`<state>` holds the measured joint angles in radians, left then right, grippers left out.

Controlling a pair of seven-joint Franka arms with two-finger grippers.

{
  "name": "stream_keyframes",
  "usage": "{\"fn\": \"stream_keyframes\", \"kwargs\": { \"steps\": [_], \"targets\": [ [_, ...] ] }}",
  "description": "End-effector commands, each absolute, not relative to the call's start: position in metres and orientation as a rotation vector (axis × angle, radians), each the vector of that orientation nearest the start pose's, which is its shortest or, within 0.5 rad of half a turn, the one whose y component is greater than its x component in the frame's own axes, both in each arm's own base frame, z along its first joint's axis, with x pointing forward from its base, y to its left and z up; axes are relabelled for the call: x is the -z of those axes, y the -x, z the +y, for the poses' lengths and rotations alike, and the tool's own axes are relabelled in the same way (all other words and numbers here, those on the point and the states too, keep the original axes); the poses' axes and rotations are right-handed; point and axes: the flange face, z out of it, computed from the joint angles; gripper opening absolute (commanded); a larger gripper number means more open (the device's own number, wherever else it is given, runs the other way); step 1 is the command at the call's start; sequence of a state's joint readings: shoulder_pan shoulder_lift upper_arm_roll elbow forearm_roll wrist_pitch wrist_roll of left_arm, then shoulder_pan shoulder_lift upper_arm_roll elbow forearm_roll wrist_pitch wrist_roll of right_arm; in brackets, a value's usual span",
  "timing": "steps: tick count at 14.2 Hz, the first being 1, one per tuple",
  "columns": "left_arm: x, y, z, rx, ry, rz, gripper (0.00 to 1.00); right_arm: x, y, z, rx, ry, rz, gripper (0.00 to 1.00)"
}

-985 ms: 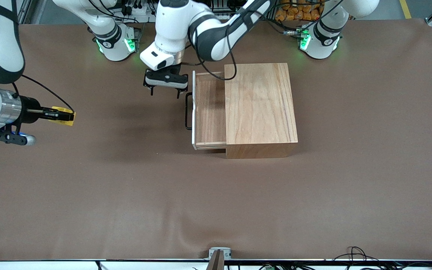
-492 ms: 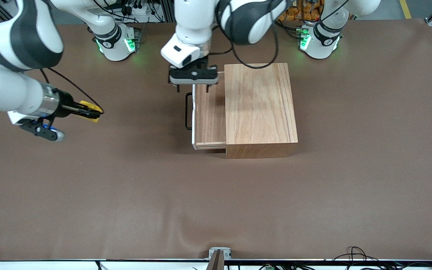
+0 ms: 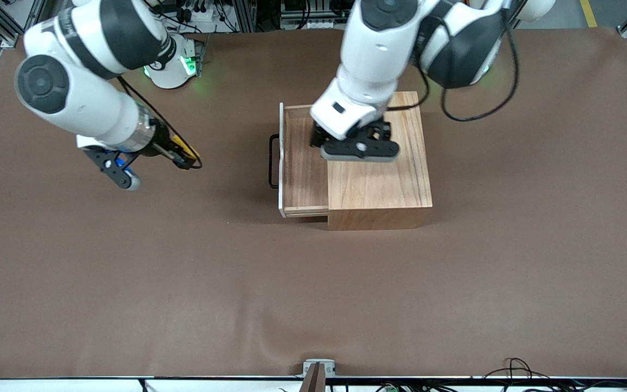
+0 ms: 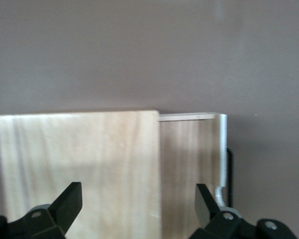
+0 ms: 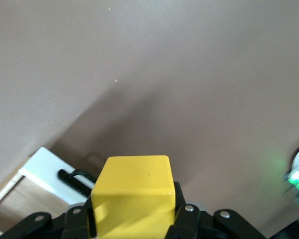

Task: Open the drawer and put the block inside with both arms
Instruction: 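Carry the yellow cube over the open drawer with the right gripper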

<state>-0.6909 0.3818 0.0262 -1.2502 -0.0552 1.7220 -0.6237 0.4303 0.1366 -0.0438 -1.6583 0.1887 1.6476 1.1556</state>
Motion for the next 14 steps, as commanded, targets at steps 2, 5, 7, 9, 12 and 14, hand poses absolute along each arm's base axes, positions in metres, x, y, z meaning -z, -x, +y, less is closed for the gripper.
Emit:
{"fn": "stream_keyframes", "kwargs": {
  "steps": [2, 5, 7, 9, 12, 14],
  "targets": [
    [-0.572, -0.558, -0.348, -0.026, 3.236, 0.172, 1.00, -0.493, -0.532, 0.308, -0.352, 2.733, 1.451, 0.04],
    [-0.587, -0.565, -0.305, -0.073, 3.223, 0.243, 1.00, -0.465, -0.526, 0.355, -0.379, 2.694, 1.593, 0.04],
    [-0.597, -0.582, -0.244, -0.097, 3.229, 0.131, 1.00, -0.456, -0.528, 0.384, -0.400, 2.555, 1.708, 0.04],
    [-0.601, -0.595, -0.196, -0.112, 3.229, 0.120, 1.00, -0.447, -0.523, 0.408, -0.372, 2.480, 1.777, 0.05],
    [-0.617, -0.596, -0.138, -0.130, 3.225, 0.091, 1.00, -0.416, -0.511, 0.439, -0.369, 2.455, 1.844, 0.06],
    [-0.630, -0.590, -0.107, -0.125, 3.189, 0.093, 1.00, -0.399, -0.515, 0.443, -0.362, 2.367, 1.958, 0.07]
  ]
}}
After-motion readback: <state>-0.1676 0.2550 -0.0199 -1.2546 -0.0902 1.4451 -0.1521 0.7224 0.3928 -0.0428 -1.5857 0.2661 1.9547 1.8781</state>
